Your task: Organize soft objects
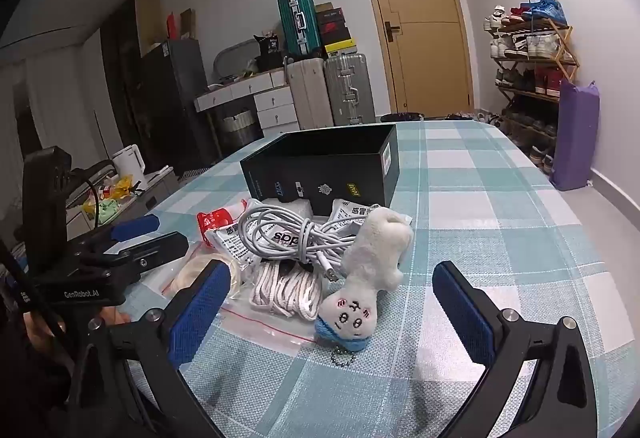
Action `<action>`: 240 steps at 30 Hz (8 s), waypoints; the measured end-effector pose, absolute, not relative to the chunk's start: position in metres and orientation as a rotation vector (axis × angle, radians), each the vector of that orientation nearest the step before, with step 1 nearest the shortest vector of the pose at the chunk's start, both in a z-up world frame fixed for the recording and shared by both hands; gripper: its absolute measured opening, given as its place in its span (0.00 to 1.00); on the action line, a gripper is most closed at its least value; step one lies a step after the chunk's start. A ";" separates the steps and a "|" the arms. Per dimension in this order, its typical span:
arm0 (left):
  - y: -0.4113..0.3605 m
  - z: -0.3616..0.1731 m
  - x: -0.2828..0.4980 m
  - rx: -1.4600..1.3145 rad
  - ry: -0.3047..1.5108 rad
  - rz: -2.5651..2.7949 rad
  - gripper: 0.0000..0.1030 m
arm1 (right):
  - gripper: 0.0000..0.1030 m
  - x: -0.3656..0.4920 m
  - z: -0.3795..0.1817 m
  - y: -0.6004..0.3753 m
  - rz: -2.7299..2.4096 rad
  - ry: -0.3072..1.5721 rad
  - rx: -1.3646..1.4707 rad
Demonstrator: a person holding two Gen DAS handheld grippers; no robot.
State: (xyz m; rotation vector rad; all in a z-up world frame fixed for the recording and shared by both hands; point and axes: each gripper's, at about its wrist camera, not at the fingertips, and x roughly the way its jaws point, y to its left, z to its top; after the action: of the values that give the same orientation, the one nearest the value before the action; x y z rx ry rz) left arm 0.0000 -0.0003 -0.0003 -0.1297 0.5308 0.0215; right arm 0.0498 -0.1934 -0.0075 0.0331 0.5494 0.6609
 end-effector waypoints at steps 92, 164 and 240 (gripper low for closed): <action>-0.008 0.000 -0.006 -0.071 0.520 0.021 1.00 | 1.00 0.049 -0.005 -0.199 0.649 0.530 0.030; -0.007 -0.016 0.012 -0.138 0.764 -0.079 0.47 | 0.26 0.062 -0.009 -0.187 0.598 0.601 -0.022; -0.004 0.008 -0.010 -0.113 0.644 -0.047 0.42 | 0.32 0.061 0.009 -0.215 0.718 0.521 0.207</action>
State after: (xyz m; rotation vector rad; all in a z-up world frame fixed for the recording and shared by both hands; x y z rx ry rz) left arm -0.0104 -0.0036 0.0075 -0.1131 0.6437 -0.0470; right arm 0.0611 -0.2146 0.0092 0.2070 0.5210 0.7181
